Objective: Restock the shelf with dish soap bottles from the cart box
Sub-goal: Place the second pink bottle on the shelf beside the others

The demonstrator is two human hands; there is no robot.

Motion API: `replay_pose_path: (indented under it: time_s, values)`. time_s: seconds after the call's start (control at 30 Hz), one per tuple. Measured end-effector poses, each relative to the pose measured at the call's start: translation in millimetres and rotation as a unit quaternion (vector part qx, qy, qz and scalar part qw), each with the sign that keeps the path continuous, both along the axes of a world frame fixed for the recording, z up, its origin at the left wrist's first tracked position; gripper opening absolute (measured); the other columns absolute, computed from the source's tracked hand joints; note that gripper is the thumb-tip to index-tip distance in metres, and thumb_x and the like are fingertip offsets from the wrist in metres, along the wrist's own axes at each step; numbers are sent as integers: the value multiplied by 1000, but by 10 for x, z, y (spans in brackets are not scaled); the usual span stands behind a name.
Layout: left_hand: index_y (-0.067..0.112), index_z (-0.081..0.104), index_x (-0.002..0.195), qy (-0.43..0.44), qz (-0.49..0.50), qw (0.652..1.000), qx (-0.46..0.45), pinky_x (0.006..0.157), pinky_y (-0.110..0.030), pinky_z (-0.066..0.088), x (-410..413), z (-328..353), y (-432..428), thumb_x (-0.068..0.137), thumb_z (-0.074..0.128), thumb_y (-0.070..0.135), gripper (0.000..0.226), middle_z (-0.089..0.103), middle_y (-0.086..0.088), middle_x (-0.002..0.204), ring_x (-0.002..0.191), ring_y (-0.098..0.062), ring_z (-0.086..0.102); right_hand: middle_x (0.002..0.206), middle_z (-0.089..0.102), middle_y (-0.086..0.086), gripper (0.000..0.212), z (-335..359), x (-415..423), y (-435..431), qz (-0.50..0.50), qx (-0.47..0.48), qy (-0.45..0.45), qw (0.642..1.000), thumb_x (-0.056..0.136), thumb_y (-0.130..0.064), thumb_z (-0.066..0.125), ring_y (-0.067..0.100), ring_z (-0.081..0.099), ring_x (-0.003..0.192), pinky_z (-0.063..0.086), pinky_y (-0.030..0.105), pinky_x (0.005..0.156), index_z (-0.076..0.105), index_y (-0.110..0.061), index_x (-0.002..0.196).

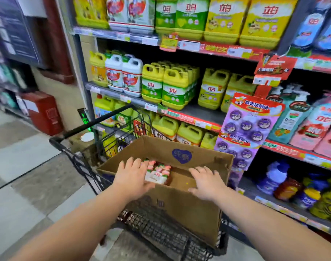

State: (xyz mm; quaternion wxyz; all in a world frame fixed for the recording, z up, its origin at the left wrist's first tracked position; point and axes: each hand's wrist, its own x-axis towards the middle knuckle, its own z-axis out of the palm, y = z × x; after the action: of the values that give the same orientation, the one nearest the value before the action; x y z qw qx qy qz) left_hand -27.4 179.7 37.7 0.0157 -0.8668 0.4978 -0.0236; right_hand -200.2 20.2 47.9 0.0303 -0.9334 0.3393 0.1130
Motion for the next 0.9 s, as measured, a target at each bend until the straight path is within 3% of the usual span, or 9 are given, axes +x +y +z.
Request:
replay_pose_path:
  time_s: [0.4,0.77,0.9]
  values:
    - [21,19,146,34,-8,999,33,113,-49,19,1055,-349,-393,82,44,67,83,30,-6,148,139,-30,21,153,29,4,72,-514,1134,-462,-20,54,45,997,86,-46,58,27,24,142,22,50,115,24,-25,147]
    - [18,17,145,90,-63,981,159,111,-46,21,1867,-923,-1478,85,41,63,79,29,-5,147,137,-27,24,146,40,5,67,-1335,1803,-1371,-105,145,97,979,84,-54,56,26,40,133,35,39,105,35,-22,139]
    - [18,16,146,138,-84,967,198,112,-45,22,2018,-1197,-1650,86,42,62,79,26,-7,150,138,-28,22,145,41,9,66,-1623,1900,-1433,-153,213,120,957,86,-49,54,29,39,134,28,45,111,33,-18,140]
